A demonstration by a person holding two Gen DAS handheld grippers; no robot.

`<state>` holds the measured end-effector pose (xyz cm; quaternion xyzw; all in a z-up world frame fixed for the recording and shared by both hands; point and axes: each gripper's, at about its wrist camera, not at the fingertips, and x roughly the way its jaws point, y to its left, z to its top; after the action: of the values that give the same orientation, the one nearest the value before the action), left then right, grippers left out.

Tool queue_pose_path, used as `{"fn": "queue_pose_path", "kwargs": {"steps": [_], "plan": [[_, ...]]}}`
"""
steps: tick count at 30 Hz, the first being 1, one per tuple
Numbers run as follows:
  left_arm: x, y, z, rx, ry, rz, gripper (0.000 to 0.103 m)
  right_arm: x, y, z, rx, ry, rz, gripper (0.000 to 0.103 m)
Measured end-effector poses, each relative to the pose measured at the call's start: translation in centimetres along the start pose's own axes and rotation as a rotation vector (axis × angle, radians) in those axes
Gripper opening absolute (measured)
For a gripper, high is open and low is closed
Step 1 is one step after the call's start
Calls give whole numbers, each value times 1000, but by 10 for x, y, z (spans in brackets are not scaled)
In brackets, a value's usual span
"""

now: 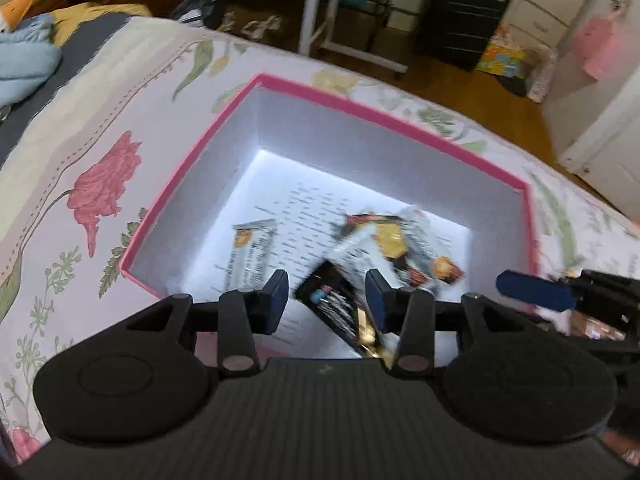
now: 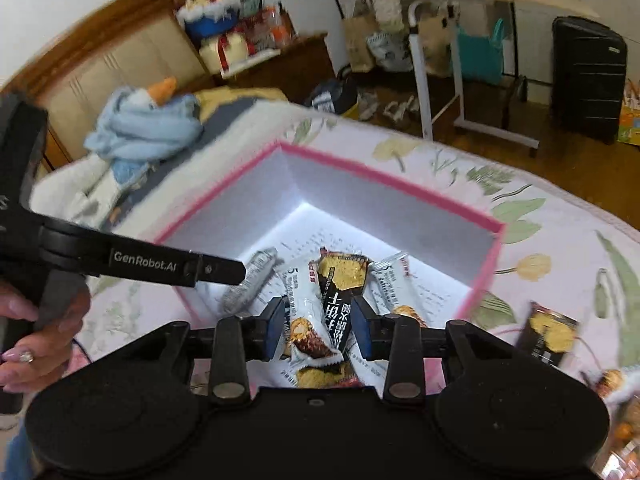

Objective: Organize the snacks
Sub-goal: 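Move both tools back over the clear nut bags, then grasp a clear bag of coated nuts with the left tool while the right tool grasps another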

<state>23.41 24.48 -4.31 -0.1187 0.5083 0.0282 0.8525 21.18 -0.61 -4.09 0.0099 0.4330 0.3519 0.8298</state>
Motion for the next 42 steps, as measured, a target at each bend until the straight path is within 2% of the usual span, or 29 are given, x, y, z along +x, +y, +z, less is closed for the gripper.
{"fn": "queue_pose_path", "kwargs": {"steps": [4, 10, 14, 18, 23, 26, 33, 35, 38, 42], "plan": [[-30, -18, -3, 57, -4, -89, 41, -54, -2, -4, -1, -57, -43, 47], [-71, -63, -13, 174, -62, -190, 44, -118, -9, -24, -63, -125, -146, 53], [-85, -96, -21, 238, -76, -270, 46, -148, -23, -45, -89, -129, -206, 54], [-85, -136, -27, 306, -76, -327, 49, -164, -49, -65, -41, -114, -275, 54], [-61, -178, -33, 330, -31, -401, 50, -168, -87, -93, 69, -97, -368, 54], [-36, -207, -37, 335, 20, -443, 50, -164, -103, -110, 90, -59, -424, 54], [21, -271, -41, 347, 148, -485, 50, -148, -132, -129, 107, -27, -452, 55], [38, -277, -45, 324, 177, -483, 50, -139, -139, -135, 102, -30, -445, 55], [58, -280, -62, 363, 148, -409, 51, -126, -142, -145, 81, -24, -465, 55], [96, -271, -72, 289, 233, -479, 51, -113, -140, -160, 44, -39, -498, 55]]}}
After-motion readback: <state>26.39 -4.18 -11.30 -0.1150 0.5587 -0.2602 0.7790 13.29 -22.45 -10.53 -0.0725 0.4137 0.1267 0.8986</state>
